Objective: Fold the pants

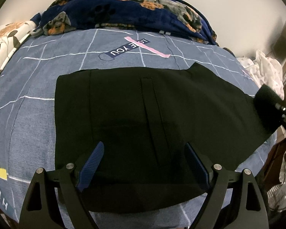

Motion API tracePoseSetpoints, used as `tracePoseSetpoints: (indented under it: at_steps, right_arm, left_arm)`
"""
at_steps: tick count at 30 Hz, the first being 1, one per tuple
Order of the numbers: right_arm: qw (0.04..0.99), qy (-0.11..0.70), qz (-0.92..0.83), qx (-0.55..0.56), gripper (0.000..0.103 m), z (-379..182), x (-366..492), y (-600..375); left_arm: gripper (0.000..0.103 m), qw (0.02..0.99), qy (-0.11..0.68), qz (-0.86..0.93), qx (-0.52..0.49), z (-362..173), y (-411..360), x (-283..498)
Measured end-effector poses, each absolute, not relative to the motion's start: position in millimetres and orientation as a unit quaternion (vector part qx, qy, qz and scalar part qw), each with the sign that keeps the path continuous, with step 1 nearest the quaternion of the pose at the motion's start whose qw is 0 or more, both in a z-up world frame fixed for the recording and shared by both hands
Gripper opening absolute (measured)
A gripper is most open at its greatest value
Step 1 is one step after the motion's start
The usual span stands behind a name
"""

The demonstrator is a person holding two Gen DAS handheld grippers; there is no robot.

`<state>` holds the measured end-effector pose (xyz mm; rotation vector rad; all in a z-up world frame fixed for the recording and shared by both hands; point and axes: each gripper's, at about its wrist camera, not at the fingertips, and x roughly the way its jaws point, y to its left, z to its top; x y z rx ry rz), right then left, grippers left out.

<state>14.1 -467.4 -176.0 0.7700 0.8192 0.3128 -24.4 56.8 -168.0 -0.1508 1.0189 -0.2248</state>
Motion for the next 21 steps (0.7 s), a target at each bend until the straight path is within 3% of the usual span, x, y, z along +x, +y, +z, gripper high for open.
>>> tracePoseSetpoints:
  at_steps: [16, 21]
  right_arm:
    - [0.846, 0.447, 0.15, 0.25, 0.015, -200, 14, -400]
    - [0.843, 0.451, 0.172, 0.237, 0.022, -200, 14, -389]
  left_arm:
    - [0.086, 0.864, 0.484, -0.112, -0.076, -168, 59, -27]
    - [0.086, 0.865, 0.484, -0.112, -0.071, -168, 57, -29]
